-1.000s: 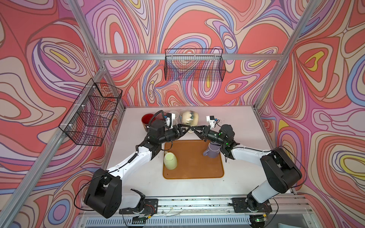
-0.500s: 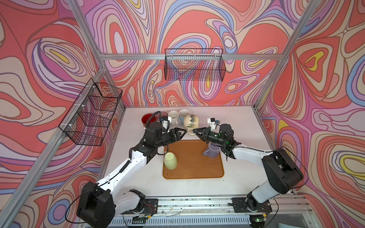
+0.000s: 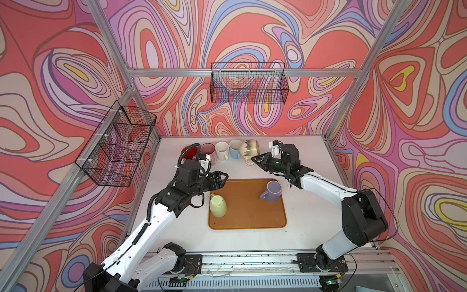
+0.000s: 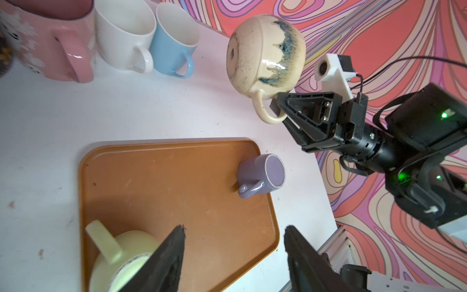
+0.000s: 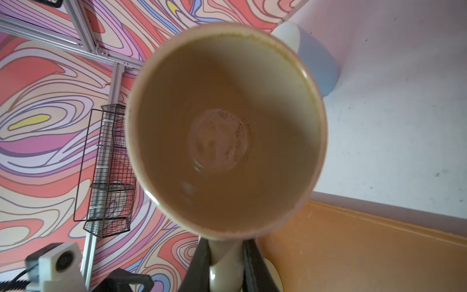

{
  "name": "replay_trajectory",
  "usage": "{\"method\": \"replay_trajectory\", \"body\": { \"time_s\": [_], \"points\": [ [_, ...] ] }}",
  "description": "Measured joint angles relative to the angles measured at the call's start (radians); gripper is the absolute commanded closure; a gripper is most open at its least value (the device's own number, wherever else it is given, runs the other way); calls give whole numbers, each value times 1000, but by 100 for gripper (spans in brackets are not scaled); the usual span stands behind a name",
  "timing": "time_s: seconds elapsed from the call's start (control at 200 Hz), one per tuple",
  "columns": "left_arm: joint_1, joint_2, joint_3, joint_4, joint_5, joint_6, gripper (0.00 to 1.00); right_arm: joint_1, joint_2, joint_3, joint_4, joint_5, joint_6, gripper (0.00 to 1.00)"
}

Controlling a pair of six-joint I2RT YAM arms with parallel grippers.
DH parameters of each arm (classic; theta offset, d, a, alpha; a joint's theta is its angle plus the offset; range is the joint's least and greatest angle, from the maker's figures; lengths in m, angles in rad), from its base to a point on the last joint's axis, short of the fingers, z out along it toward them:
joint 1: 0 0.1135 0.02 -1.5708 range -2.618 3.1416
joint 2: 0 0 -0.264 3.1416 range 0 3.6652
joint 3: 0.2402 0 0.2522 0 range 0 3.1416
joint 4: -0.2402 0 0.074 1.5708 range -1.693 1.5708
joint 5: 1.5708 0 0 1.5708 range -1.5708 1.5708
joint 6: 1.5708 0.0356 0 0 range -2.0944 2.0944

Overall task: Turn the mug right side up
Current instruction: Place the mug at the top-center of the table.

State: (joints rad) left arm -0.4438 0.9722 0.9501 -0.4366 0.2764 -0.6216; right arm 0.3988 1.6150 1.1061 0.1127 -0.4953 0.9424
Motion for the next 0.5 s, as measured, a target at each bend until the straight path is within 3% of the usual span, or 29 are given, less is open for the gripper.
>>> {"method": "replay_trajectory", "body": {
  "time_s": [0.21, 0.496],
  "points": [
    [0, -89, 36, -153, -104, 96, 11, -20, 103, 203, -264, 79, -166, 100],
    [0, -121, 37, -310, -222, 201, 4, -19, 310, 518, -599, 248, -410, 100]
  ]
}}
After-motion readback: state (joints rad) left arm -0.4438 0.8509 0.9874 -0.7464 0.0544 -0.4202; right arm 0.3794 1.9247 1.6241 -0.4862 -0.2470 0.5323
